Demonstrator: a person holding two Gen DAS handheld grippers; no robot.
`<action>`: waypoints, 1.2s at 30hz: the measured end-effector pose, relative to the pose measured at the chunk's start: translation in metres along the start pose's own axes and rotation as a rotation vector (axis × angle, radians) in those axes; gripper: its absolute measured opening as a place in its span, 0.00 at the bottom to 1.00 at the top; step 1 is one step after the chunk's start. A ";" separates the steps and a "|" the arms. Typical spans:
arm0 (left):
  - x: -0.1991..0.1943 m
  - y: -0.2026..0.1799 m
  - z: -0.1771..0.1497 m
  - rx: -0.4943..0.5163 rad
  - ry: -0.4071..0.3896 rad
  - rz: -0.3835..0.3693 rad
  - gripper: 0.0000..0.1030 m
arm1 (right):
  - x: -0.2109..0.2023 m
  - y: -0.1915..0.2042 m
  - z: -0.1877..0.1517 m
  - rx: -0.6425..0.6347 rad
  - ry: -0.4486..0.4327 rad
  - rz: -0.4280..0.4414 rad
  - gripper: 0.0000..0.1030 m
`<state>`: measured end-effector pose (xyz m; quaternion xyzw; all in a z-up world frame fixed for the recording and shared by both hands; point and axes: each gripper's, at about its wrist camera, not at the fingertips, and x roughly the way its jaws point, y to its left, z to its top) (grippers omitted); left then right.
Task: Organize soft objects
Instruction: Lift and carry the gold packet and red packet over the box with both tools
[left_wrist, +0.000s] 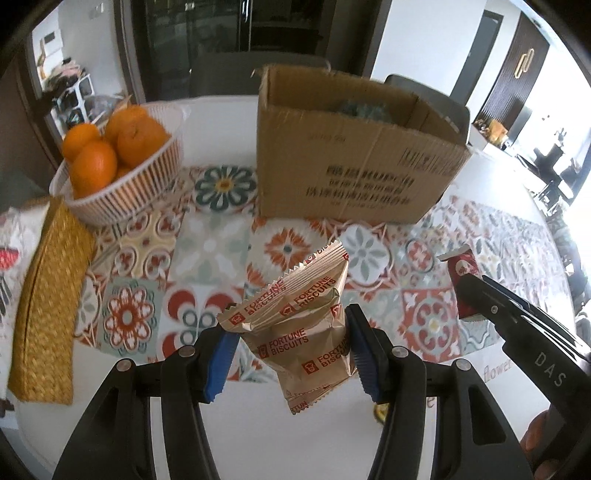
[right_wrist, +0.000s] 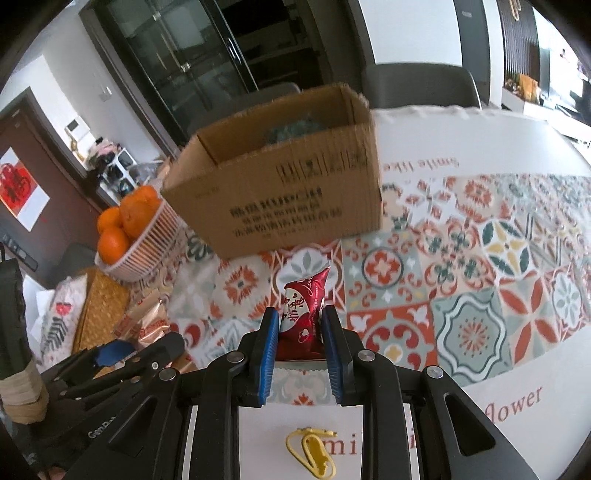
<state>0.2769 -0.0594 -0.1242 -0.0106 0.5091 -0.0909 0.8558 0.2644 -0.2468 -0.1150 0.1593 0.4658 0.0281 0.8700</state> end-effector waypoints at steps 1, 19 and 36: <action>-0.002 -0.001 0.003 0.005 -0.009 0.002 0.55 | -0.003 0.001 0.003 -0.003 -0.012 -0.002 0.25; -0.030 -0.014 0.072 0.091 -0.134 -0.030 0.55 | -0.027 0.009 0.061 -0.006 -0.156 0.030 0.25; -0.030 -0.026 0.133 0.165 -0.177 -0.028 0.55 | -0.028 0.012 0.118 -0.035 -0.234 0.046 0.25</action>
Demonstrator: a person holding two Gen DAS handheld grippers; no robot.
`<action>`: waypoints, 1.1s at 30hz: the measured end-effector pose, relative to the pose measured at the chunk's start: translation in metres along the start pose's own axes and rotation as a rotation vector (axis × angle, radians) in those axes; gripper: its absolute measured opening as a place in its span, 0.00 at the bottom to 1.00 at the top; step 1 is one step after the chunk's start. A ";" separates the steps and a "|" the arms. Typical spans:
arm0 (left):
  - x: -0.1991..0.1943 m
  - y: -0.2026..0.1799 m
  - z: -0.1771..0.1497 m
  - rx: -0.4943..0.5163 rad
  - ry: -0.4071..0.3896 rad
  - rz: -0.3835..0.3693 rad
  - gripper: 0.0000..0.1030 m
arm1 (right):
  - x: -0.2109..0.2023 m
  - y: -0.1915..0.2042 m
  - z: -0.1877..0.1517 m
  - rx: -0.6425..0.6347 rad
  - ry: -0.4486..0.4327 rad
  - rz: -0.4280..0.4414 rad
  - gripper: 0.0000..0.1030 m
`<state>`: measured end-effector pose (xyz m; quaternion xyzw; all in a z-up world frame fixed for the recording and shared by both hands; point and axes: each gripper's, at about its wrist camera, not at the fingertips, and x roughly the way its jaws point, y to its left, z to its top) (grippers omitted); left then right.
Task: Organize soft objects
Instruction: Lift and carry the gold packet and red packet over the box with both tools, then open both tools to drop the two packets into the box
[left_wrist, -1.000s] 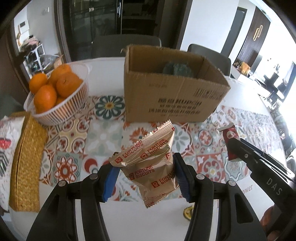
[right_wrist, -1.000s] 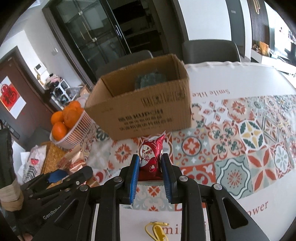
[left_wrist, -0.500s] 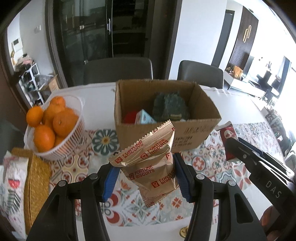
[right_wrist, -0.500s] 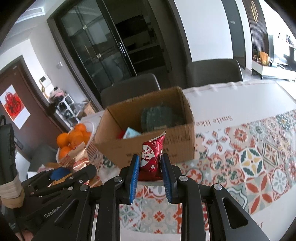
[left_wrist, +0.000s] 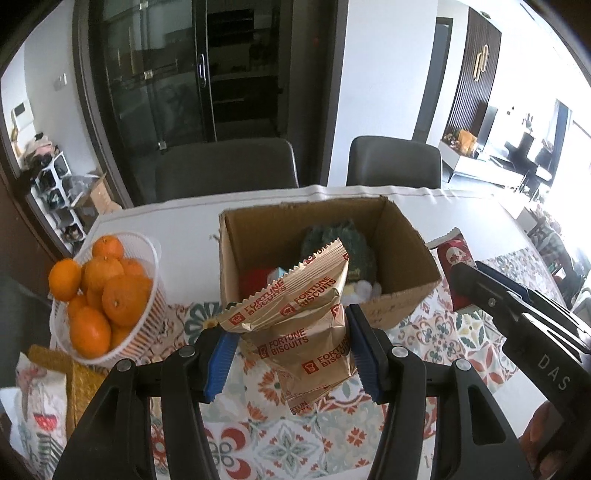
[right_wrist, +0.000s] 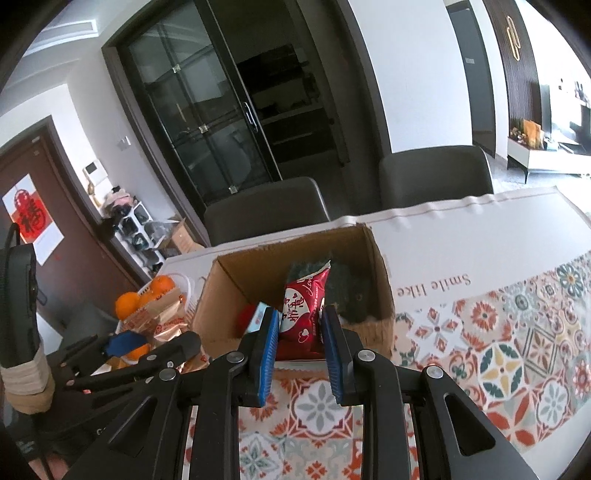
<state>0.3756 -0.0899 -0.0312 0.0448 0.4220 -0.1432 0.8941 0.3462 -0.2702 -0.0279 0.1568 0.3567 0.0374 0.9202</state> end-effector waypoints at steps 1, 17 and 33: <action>0.001 0.000 0.003 0.003 -0.003 -0.001 0.55 | 0.002 0.000 0.003 -0.004 -0.001 0.003 0.25; 0.040 0.005 0.043 0.043 0.006 -0.004 0.55 | 0.036 0.005 0.040 -0.073 0.003 -0.002 0.25; 0.104 0.005 0.054 0.116 0.133 -0.041 0.56 | 0.103 -0.008 0.036 -0.084 0.157 0.001 0.25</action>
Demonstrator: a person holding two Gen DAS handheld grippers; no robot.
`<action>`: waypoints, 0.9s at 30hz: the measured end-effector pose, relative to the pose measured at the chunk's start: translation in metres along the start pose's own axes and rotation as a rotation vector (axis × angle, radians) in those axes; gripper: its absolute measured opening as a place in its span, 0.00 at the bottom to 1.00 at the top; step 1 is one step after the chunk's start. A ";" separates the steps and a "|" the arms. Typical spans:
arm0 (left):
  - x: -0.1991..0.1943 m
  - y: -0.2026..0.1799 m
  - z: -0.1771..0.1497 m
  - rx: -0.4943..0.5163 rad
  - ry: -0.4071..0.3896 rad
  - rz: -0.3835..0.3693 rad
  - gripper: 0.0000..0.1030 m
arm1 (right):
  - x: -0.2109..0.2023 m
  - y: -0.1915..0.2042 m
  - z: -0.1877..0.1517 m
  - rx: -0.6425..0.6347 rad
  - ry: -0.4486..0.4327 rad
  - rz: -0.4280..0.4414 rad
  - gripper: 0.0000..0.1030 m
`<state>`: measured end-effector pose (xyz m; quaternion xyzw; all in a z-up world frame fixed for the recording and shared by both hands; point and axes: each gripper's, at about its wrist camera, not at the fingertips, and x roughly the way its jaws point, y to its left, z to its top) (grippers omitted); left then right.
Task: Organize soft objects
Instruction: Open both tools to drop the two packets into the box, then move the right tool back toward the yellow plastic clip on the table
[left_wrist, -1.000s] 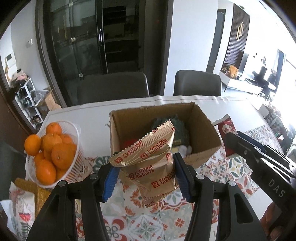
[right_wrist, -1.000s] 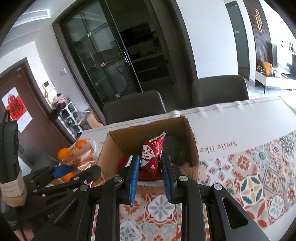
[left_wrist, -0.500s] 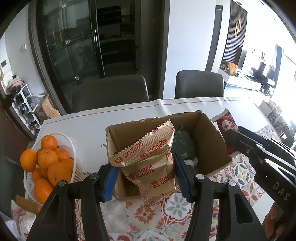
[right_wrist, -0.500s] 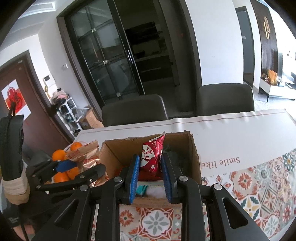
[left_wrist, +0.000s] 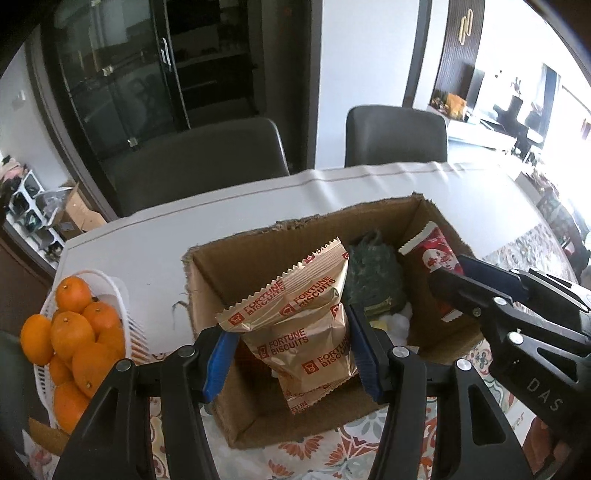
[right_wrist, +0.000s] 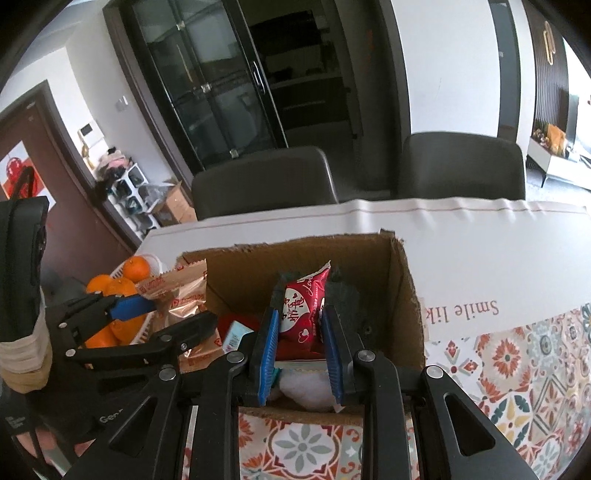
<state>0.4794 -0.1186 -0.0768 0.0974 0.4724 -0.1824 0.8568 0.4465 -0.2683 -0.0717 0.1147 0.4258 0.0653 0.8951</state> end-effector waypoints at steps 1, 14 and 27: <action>0.004 -0.001 0.002 0.006 0.012 0.003 0.57 | 0.005 -0.001 0.000 0.000 0.014 0.005 0.25; -0.013 0.005 -0.011 -0.034 -0.035 0.164 0.88 | 0.002 -0.008 -0.001 0.007 0.023 -0.119 0.53; -0.090 0.003 -0.067 -0.132 -0.163 0.302 0.99 | -0.053 0.011 -0.034 -0.024 0.000 -0.123 0.71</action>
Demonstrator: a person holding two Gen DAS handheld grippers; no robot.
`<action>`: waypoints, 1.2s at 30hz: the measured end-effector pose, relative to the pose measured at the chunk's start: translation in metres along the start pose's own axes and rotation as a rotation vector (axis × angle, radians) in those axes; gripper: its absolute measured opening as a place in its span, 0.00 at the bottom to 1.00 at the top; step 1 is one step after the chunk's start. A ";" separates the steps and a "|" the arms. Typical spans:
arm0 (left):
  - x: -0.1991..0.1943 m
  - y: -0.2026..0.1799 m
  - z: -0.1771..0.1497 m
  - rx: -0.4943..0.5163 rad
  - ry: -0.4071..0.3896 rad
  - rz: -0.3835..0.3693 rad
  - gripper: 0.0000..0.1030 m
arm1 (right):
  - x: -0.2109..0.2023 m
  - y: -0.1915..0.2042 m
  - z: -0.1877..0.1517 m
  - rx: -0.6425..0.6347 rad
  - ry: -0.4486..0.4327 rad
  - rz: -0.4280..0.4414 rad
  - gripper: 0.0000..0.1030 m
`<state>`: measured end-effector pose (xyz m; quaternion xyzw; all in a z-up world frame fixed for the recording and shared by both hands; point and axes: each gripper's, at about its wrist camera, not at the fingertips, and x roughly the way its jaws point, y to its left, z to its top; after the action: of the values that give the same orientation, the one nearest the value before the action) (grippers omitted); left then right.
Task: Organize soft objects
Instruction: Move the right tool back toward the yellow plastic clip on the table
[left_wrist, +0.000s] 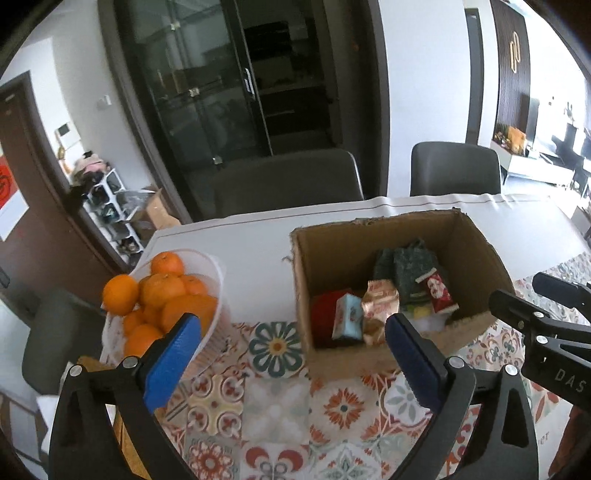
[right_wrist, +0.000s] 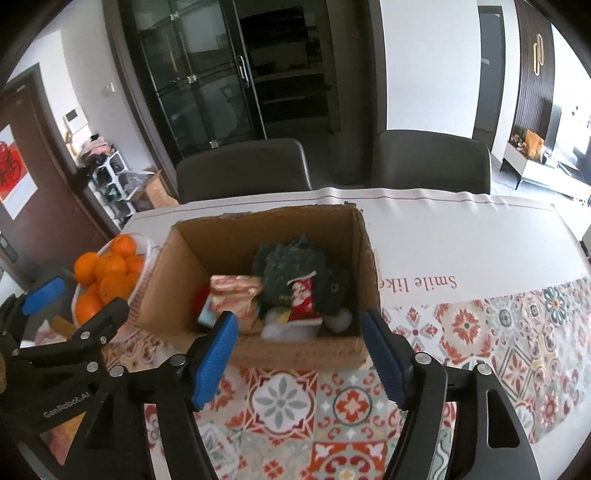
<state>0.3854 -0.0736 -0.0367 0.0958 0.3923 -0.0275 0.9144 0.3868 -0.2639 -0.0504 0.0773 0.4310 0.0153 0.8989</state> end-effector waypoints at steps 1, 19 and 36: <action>-0.005 0.002 -0.004 -0.004 0.001 -0.001 0.99 | -0.007 0.003 -0.004 -0.008 0.001 0.001 0.72; -0.058 0.008 -0.090 -0.037 0.062 0.030 1.00 | -0.044 0.020 -0.090 -0.083 0.089 0.038 0.72; -0.046 -0.001 -0.155 -0.036 0.222 -0.028 0.99 | -0.027 0.020 -0.162 -0.072 0.276 0.082 0.72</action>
<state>0.2431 -0.0450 -0.1077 0.0763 0.4930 -0.0226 0.8664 0.2449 -0.2260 -0.1265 0.0596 0.5460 0.0780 0.8320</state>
